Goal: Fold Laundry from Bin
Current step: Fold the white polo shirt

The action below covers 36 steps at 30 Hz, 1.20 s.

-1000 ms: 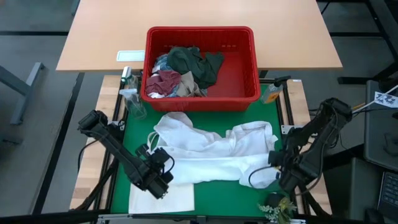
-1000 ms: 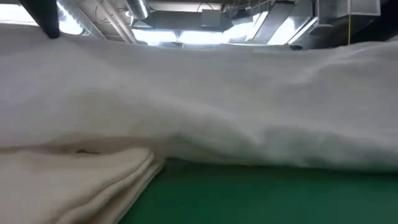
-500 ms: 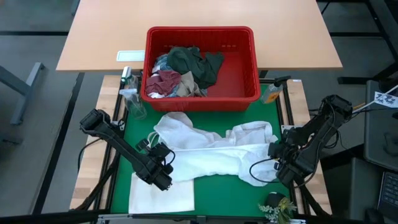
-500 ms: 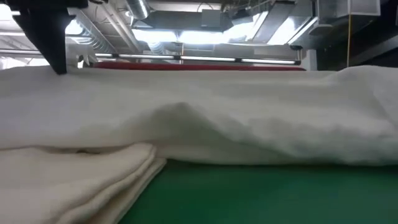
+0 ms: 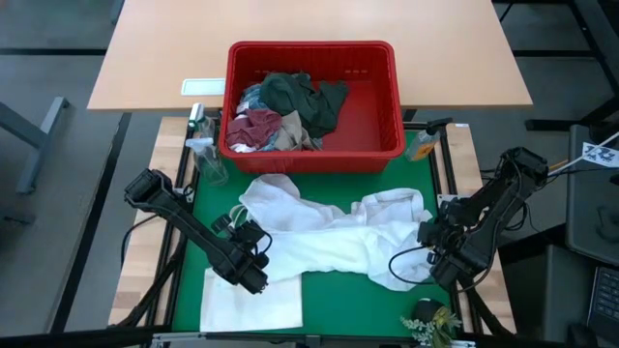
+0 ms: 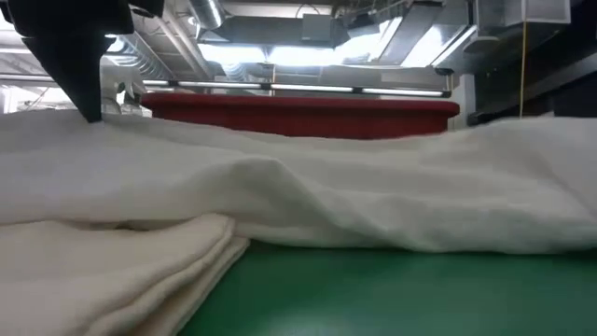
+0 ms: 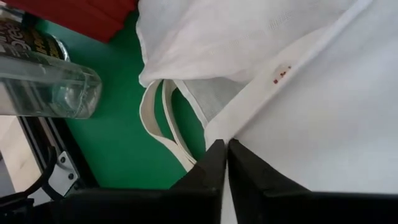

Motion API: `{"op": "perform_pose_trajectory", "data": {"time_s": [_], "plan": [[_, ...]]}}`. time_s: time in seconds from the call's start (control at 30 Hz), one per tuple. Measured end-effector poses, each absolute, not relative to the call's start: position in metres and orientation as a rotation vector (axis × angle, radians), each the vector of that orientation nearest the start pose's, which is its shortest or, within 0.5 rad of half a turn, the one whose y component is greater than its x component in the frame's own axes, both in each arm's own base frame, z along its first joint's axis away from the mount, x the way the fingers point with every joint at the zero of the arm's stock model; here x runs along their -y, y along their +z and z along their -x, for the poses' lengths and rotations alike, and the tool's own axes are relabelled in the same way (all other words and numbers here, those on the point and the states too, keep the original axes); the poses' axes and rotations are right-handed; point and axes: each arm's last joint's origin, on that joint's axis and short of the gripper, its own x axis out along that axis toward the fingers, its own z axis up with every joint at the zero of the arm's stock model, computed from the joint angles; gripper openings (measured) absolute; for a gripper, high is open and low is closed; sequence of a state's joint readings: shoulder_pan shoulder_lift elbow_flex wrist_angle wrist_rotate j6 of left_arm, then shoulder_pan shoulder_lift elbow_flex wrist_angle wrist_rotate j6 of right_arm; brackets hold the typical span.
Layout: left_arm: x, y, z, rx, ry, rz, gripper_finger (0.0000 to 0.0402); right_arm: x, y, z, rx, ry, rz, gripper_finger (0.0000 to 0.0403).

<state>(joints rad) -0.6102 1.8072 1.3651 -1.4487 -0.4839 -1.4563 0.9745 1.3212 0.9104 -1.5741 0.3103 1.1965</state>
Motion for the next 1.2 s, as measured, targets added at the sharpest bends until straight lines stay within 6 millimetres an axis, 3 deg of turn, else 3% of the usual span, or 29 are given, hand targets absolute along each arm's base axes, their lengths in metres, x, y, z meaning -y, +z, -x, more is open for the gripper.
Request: {"op": "perform_pose_trajectory", "data": {"time_s": [0.3,0.6,0.8,1.07,1.2], "plan": [[0.160,0.221,-0.253,-1.195,0.959,0.163,0.0101,-0.132,0.229,-0.099,-1.501,-0.504,0.247,0.0161],[0.162,0.228,-0.265,-1.164,0.902,0.223,0.0102,-0.145,0.247,-0.100,-1.667,-0.413,0.071,0.0165],[0.178,0.226,-0.288,-1.057,0.683,0.325,0.0102,-0.156,0.261,-0.109,-1.563,-0.310,-0.003,0.0166],[0.190,0.229,-0.319,-0.779,0.468,0.310,0.0102,-0.160,0.259,-0.124,-1.267,-0.234,0.241,0.0166],[0.187,0.230,-0.324,-0.761,0.459,0.309,0.0102,-0.154,0.251,-0.126,-1.277,-0.232,0.333,0.0166]]}}
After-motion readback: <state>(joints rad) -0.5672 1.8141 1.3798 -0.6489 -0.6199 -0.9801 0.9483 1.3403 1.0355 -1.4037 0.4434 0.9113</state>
